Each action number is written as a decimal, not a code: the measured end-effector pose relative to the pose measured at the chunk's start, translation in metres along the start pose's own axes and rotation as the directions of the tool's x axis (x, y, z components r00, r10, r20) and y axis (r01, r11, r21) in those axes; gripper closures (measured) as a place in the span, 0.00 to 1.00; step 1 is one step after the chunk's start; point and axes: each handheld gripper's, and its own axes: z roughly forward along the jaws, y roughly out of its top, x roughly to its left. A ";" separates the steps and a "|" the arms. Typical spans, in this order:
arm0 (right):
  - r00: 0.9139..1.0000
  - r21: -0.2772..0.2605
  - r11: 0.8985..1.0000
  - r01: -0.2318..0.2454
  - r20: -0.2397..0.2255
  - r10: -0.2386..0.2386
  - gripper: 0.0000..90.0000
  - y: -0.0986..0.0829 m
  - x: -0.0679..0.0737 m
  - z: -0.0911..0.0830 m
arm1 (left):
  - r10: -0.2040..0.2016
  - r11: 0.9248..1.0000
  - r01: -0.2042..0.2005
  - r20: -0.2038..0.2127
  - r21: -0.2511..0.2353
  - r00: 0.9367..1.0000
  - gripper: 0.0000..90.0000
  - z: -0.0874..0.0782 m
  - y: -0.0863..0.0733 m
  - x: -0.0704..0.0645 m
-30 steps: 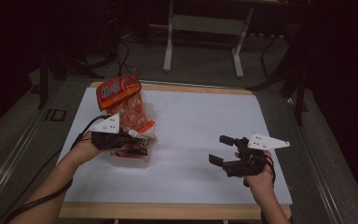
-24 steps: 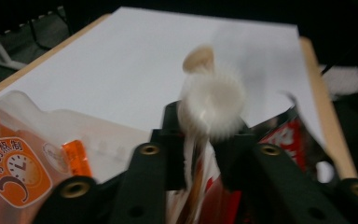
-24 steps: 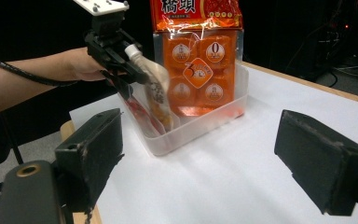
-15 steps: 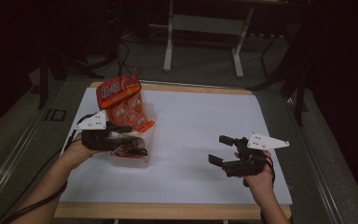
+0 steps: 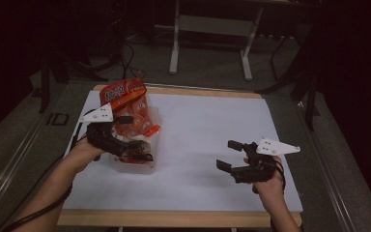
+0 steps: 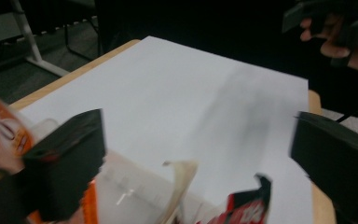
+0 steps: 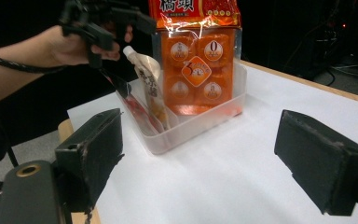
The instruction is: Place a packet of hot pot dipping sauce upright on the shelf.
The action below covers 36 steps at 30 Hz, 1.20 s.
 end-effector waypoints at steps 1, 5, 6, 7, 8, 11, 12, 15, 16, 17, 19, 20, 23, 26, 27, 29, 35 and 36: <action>1.000 0.002 1.000 0.001 0.002 -0.001 0.17 0.000 0.000 0.000 | -0.006 1.000 0.006 -0.008 0.001 1.000 0.02 0.001 0.003 -0.003; 1.000 0.004 1.000 0.001 0.002 -0.001 0.17 -0.001 0.000 0.000 | -0.013 1.000 0.012 -0.013 -0.029 1.000 0.02 0.005 0.015 -0.017; 1.000 0.004 1.000 0.001 0.002 -0.001 0.17 -0.001 0.000 0.000 | -0.013 1.000 0.012 -0.013 -0.029 1.000 0.02 0.005 0.015 -0.017; 1.000 0.005 1.000 0.001 0.002 -0.001 0.17 -0.001 0.000 0.000 | -0.013 0.999 0.013 -0.014 -0.037 1.000 0.02 0.005 0.016 -0.019; 1.000 0.005 1.000 0.001 0.002 -0.001 0.17 -0.001 0.000 0.000 | -0.012 0.998 0.011 -0.008 -0.058 1.000 0.02 0.005 0.017 -0.022; 1.000 0.007 1.000 0.005 0.001 -0.005 0.17 -0.001 0.001 0.000 | -0.004 0.997 0.004 -0.001 -0.082 1.000 0.02 0.007 0.022 -0.031; 1.000 0.008 1.000 0.005 0.002 -0.005 0.17 -0.001 0.001 0.000 | 0.001 0.997 -0.001 0.008 -0.078 1.000 0.03 0.008 0.023 -0.035; 1.000 0.011 1.000 0.004 0.005 -0.004 0.17 -0.002 0.001 -0.001 | 0.018 0.997 -0.016 0.026 -0.078 0.999 0.03 0.011 0.027 -0.046; 1.000 0.006 1.000 -0.003 0.003 0.002 0.17 -0.002 0.001 -0.002 | 0.022 0.997 -0.020 0.026 -0.077 0.999 0.04 0.012 0.028 -0.050; 1.000 0.007 1.000 -0.003 0.002 0.003 0.17 -0.002 0.001 -0.002 | 0.029 0.996 -0.027 0.029 -0.080 0.999 0.04 0.013 0.029 -0.053; 1.000 0.009 1.000 0.002 0.005 -0.002 0.17 -0.002 0.001 -0.002 | 0.029 0.997 -0.026 0.032 -0.078 0.999 0.04 0.016 0.030 -0.060; 1.000 0.010 1.000 -0.001 0.003 0.001 0.17 -0.002 0.002 -0.002 | 0.029 0.996 -0.026 0.032 -0.081 0.999 0.04 0.017 0.030 -0.062; 1.000 0.016 1.000 0.002 0.003 -0.002 0.17 -0.003 0.003 -0.001 | 0.019 0.997 -0.016 0.044 -0.081 0.999 0.04 0.020 0.029 -0.067; 1.000 0.023 1.000 0.003 0.003 -0.003 0.17 -0.005 0.003 -0.001 | 0.022 0.996 -0.017 0.056 -0.084 0.998 0.04 0.024 0.027 -0.074; 1.000 0.022 1.000 0.001 0.001 -0.001 0.17 -0.005 0.003 0.000 | 0.026 0.996 -0.021 0.060 -0.086 0.998 0.04 0.025 0.026 -0.077; 1.000 0.025 1.000 -0.001 0.002 0.001 0.17 -0.006 0.003 0.000 | 0.042 0.996 -0.037 0.063 -0.082 0.997 0.04 0.028 0.024 -0.083; 1.000 0.036 0.999 -0.008 0.000 0.008 0.17 -0.012 0.003 0.001 | 0.070 0.994 -0.062 0.091 -0.086 0.993 0.04 0.036 0.019 -0.099; 1.000 0.040 0.999 -0.007 0.002 0.007 0.17 -0.013 0.003 0.001 | 0.073 0.994 -0.064 0.101 -0.085 0.992 0.04 0.038 0.018 -0.102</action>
